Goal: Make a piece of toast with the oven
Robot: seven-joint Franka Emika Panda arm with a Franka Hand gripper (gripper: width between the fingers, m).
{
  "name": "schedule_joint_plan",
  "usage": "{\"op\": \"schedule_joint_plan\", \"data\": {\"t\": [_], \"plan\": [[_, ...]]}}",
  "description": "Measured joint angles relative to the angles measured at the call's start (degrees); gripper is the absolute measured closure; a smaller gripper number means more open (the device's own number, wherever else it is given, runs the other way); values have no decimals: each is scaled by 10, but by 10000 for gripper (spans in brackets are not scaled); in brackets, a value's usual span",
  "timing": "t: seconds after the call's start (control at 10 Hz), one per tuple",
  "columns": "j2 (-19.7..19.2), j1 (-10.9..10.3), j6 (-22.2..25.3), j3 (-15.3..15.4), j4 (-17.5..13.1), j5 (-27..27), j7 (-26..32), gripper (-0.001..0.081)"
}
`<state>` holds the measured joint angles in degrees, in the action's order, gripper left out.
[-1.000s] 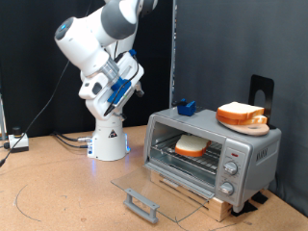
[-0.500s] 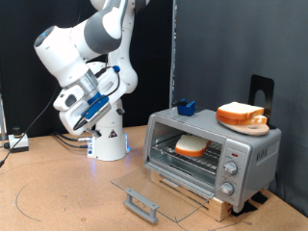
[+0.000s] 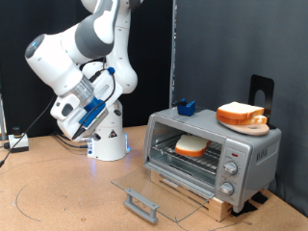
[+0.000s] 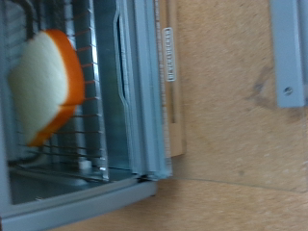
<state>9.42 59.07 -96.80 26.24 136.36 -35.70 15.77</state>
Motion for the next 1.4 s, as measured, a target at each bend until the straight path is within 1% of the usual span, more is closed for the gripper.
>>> {"op": "schedule_joint_plan", "data": {"t": [0.1,0.3,0.4,0.5,0.7,0.8,0.9,1.1,1.4], "plan": [[-28,5,12,-3,-16,4,-28,-2],[-85,13,12,-8,-43,22,-56,-2],[-113,15,13,-9,-62,27,-66,-2],[-112,15,13,-9,-61,27,-64,-2],[-111,16,21,-11,-53,30,29,-2],[-116,17,9,-13,-45,37,43,-2],[-130,16,-17,-13,-39,49,38,-2],[-171,16,-67,-17,-36,70,10,-2],[-245,16,-75,-26,-55,117,0,-2]]}}
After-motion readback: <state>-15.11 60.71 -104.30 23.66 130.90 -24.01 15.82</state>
